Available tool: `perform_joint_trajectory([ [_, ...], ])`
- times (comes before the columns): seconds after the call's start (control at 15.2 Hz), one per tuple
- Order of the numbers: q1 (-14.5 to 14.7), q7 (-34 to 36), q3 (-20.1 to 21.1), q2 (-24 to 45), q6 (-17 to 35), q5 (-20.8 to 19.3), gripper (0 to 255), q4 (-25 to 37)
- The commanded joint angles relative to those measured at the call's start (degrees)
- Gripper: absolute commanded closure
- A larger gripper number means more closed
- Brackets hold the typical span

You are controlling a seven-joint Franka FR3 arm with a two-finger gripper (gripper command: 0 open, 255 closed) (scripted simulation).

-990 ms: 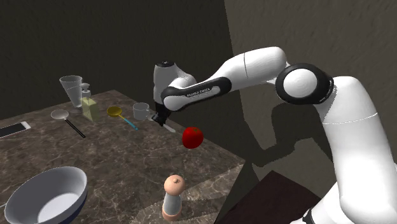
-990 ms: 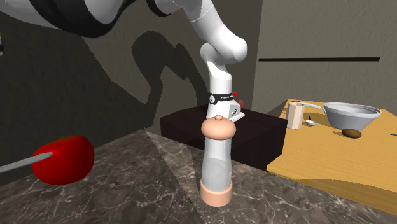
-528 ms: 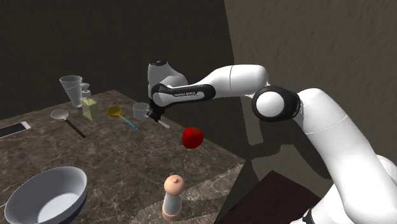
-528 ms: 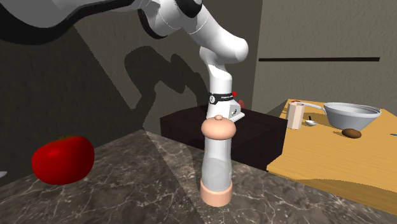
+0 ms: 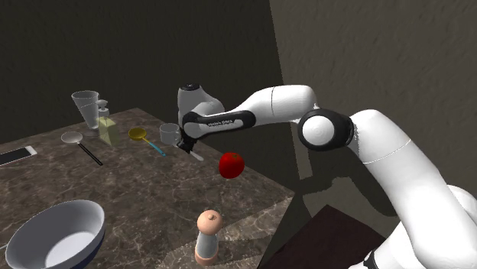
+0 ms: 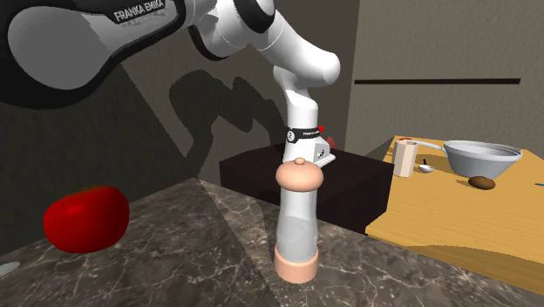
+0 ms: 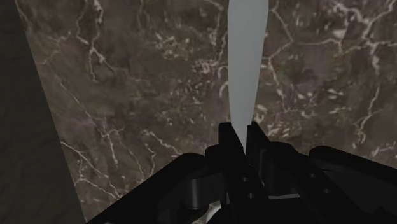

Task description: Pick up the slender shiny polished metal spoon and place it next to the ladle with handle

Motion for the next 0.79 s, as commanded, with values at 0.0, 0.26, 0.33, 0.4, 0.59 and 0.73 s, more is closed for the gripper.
perform_joint_trajectory([
  [0.0,0.09,0.25,-0.22,0.82,0.87,-0.23,255,-0.04],
  [0.26,0.34,0.60,-0.68,2.73,2.37,-0.64,255,0.40],
  [0.33,0.42,0.67,-0.80,3.24,2.73,-0.74,255,0.57],
  [0.4,0.50,0.74,-0.92,3.77,3.07,-0.83,255,0.76],
  [0.59,0.80,0.93,-1.32,5.66,4.16,-1.14,255,1.63],
  [0.73,0.80,0.93,-1.32,5.66,4.17,-1.14,255,1.62],
])
